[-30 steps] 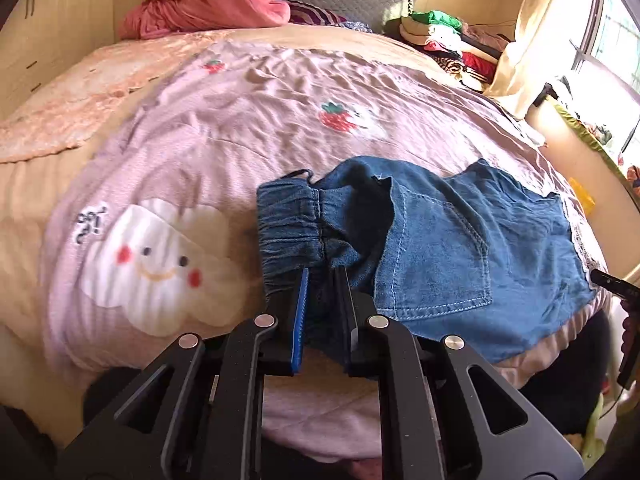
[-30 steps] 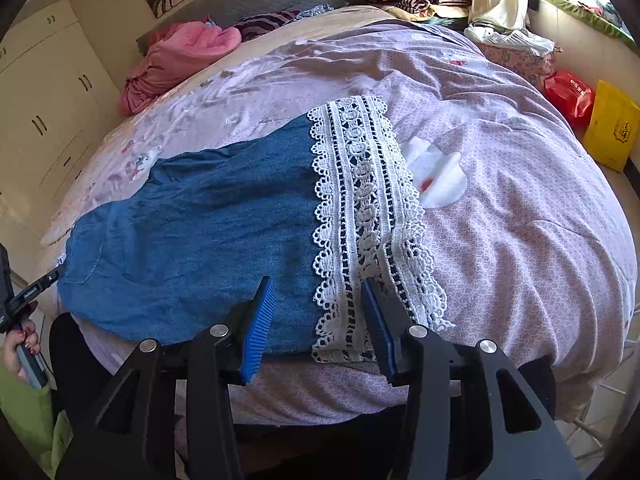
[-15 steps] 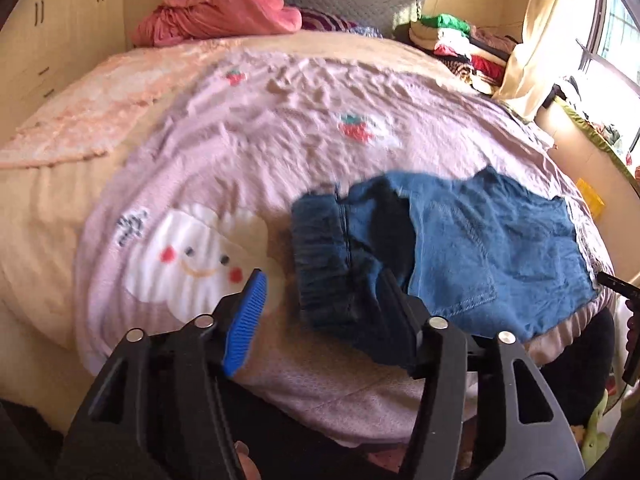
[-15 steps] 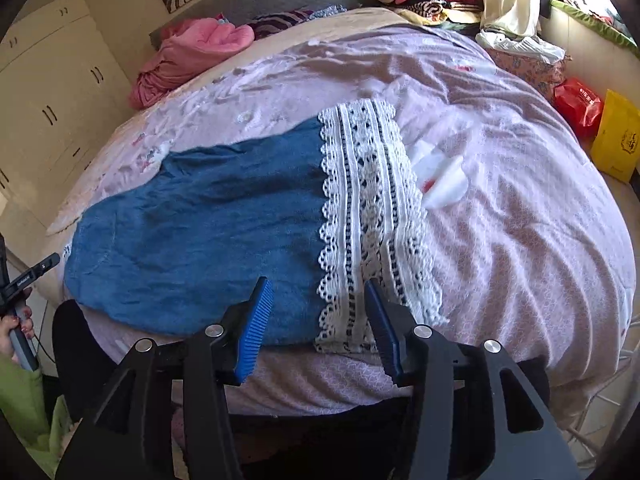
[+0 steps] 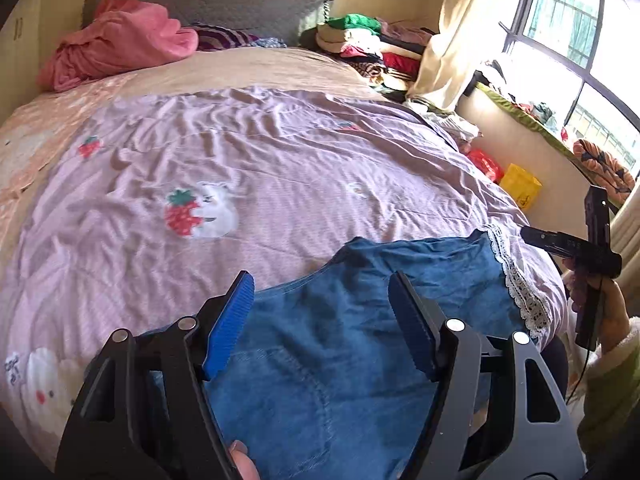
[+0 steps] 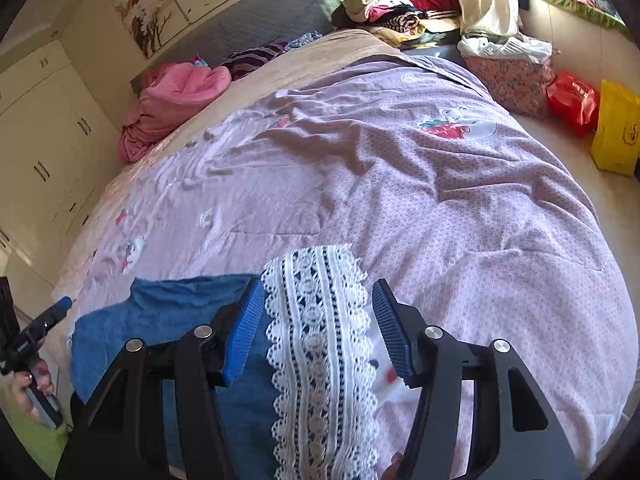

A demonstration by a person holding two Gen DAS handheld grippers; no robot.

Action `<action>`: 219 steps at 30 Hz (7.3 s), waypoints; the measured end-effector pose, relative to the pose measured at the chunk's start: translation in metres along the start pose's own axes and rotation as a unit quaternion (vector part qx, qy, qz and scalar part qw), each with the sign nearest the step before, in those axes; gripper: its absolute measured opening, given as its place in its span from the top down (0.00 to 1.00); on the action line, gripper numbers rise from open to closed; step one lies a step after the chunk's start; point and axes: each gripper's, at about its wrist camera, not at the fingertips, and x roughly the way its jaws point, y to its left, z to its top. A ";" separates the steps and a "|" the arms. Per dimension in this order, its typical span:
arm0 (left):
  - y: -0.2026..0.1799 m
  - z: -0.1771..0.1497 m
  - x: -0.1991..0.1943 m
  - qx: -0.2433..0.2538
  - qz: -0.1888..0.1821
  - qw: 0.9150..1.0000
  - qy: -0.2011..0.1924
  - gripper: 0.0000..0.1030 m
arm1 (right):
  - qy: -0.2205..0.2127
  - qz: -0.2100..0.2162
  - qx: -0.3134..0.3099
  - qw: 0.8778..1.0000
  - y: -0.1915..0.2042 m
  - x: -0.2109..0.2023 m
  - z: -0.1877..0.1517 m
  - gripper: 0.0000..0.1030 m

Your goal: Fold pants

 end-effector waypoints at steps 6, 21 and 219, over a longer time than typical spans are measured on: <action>-0.021 0.017 0.074 0.024 -0.005 0.998 0.053 0.40 | 0.039 0.023 0.012 0.999 -0.017 0.042 0.017 0.47; -0.020 0.011 0.143 0.030 -0.039 0.990 0.132 0.53 | 0.044 0.039 -0.087 0.994 0.008 0.058 -0.010 0.76; -0.032 0.054 0.142 0.041 -0.216 0.973 0.075 0.83 | -0.015 0.120 -0.252 0.960 0.188 0.001 -0.120 0.70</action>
